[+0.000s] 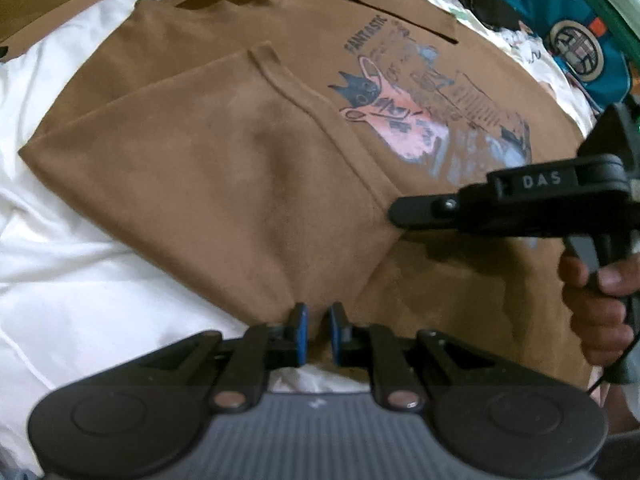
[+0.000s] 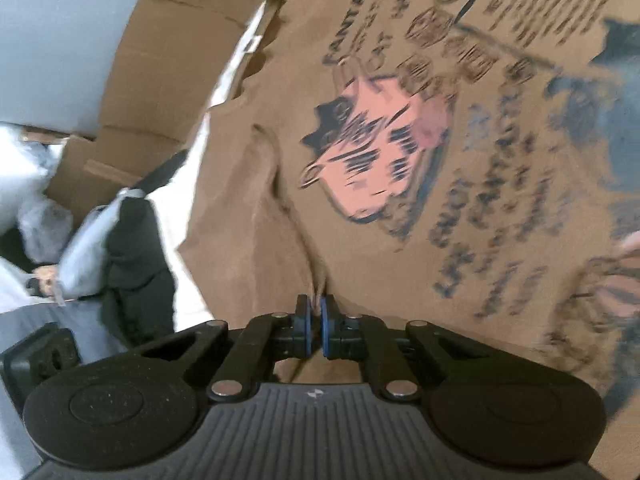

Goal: Fold clothes

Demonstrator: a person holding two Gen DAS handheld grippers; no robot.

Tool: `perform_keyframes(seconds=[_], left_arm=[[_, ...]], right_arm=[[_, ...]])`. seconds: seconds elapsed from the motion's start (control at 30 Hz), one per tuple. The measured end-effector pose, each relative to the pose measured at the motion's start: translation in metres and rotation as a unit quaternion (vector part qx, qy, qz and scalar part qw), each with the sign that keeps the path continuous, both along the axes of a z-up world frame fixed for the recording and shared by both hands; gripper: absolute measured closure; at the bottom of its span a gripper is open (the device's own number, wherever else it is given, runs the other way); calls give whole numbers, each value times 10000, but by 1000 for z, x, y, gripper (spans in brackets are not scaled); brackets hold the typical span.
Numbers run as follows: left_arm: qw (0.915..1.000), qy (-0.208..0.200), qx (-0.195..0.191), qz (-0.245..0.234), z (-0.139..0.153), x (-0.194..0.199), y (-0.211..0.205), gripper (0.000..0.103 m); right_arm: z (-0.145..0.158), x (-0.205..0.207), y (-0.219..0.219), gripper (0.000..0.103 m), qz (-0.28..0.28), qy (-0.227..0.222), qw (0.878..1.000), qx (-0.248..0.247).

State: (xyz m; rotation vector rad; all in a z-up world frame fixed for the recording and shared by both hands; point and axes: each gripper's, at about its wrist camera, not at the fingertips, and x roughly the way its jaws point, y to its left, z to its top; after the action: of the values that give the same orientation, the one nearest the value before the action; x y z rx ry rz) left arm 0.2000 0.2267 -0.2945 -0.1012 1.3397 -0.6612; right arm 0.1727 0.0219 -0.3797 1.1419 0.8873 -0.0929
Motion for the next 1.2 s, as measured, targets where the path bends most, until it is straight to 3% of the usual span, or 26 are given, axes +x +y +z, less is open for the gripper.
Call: perform_keyframes(seconds=[0.17,0.37,0.67,0.97,1.2], left_arm=[[9998,-94,-93,148,17,7,11,91],[9965,-500,261,614,26,35,34,91],[9882,-773,706,1121,13,70,71,91],[9852,-861,762,1269,3,93,87,91],[9845,-815,767,1354,-12,105,100,97]], right_arm=[[17,-11,-7,98,-119,-37,9993,-341],[30,-5,-7,97,69,-294,9983,-508],[40,33,33,97,1079,-757,9892,-636],[32,63,74,97,2038,-565,9723,-990],[13,67,91,96,2281,-297,9668,-1109]])
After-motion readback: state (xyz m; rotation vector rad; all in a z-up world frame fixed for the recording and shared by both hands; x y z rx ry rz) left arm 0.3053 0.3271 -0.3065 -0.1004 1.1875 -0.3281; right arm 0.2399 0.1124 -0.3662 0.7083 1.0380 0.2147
